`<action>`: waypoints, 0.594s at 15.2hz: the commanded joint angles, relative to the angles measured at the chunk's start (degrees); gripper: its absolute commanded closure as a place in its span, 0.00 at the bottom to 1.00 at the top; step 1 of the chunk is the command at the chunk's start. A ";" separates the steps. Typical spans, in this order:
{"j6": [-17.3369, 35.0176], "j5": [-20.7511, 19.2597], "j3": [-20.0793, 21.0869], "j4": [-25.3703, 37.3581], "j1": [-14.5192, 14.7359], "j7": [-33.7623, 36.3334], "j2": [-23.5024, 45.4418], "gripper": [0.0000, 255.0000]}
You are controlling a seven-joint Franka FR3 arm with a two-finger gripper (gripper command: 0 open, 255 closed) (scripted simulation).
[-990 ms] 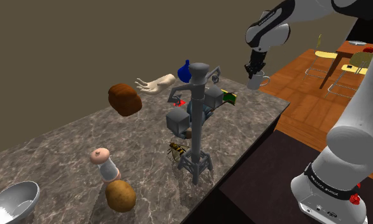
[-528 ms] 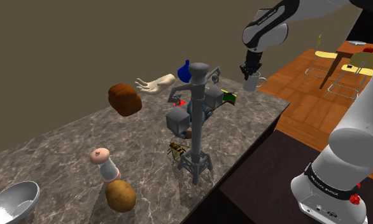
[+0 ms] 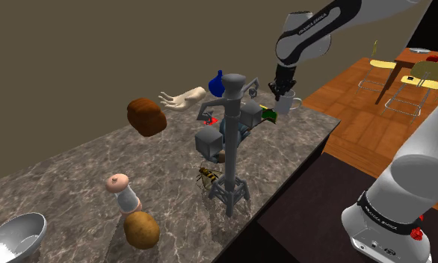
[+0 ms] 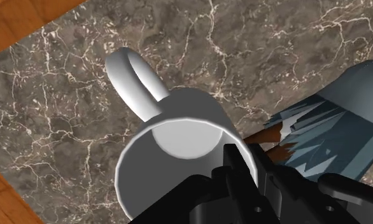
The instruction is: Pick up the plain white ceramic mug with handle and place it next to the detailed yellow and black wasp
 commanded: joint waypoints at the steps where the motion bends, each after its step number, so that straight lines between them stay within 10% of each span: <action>1: 0.15 -0.69 1.38 -1.57 1.28 3.23 -1.33 1.00; 9: -0.09 -2.03 7.95 -5.62 6.54 15.99 -4.96 1.00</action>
